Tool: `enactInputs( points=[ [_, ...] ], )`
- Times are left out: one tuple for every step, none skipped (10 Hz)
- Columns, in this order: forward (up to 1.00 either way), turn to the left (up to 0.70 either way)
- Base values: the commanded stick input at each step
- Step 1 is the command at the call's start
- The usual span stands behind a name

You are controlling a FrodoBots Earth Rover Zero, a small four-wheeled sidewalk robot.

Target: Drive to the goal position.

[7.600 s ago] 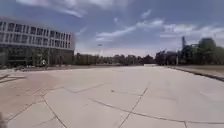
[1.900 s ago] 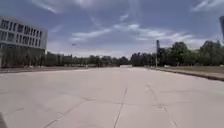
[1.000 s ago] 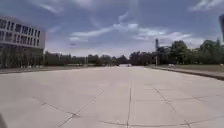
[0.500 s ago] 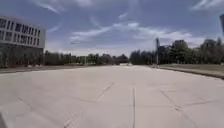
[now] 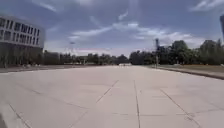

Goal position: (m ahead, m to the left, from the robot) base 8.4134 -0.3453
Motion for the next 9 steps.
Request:
enactInputs(
  points=[
    [0.56, 0.03],
    [0.56, 0.0],
    [0.56, 0.0],
    [0.56, 0.0],
    [0.56, 0.0],
    [0.56, 0.0],
    [0.56, 0.0],
    [0.56, 0.0],
    [0.56, 0.0]
  ],
)
